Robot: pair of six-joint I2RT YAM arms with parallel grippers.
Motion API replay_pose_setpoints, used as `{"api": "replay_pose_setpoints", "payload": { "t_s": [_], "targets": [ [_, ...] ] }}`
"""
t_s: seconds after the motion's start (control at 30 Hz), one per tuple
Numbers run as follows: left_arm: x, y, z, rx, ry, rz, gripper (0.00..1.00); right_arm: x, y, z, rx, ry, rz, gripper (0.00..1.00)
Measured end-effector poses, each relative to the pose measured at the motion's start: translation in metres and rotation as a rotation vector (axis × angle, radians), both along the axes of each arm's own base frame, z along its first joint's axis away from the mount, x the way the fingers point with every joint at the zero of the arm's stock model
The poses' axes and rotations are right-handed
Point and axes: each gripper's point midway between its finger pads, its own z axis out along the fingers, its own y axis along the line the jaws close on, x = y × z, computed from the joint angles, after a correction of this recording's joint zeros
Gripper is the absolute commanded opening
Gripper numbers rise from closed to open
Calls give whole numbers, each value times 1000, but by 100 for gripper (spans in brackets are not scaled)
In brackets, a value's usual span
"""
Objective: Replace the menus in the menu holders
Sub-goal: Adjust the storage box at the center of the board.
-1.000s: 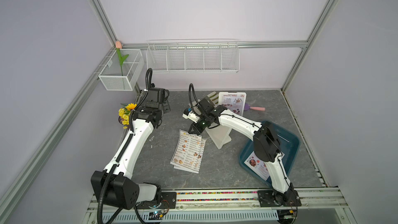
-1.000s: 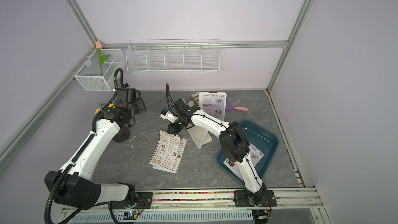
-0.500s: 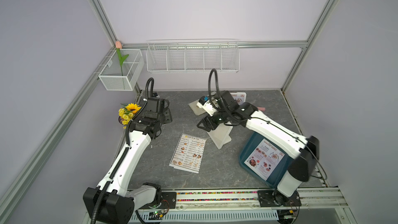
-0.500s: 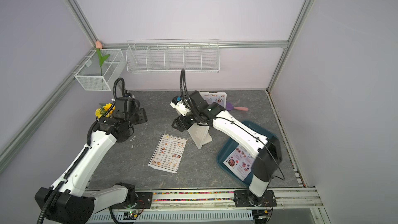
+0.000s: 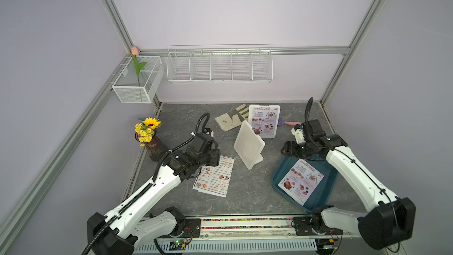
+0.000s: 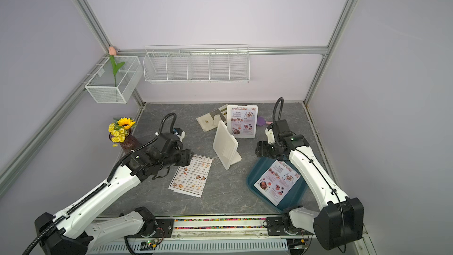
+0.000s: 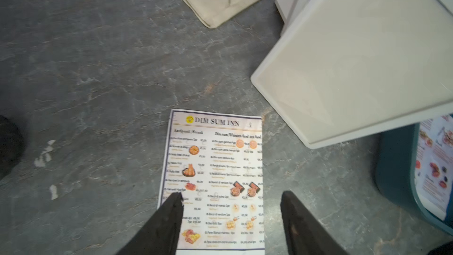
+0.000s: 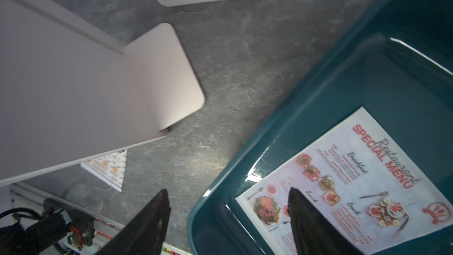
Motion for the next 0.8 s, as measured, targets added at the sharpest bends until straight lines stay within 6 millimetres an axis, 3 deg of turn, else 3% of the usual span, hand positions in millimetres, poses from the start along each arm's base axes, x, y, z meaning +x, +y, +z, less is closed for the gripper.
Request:
{"api": "replay_pose_setpoints", "payload": {
  "t_s": [0.1, 0.23, 0.37, 0.53, 0.67, 0.8],
  "targets": [
    [-16, -28, -7, -10, 22, -79, 66, 0, -10, -28, -28, 59, -73, 80],
    [-41, -63, -15, -22, 42, -185, 66, 4, -26, -43, -70, 59, -192, 82],
    [-59, -88, -21, -33, 56, -254, 68, 0, -63, -59, -113, 69, -371, 93],
    [-79, -118, -20, -51, 59, -351, 70, -18, -107, -83, -161, 134, -566, 98],
    [-87, -162, -13, -61, 53, -434, 70, -26, -130, -90, -183, 156, -690, 99],
    [-88, -201, -11, -74, 51, -483, 70, -32, -140, -97, -186, 181, -775, 99]
  ]
}}
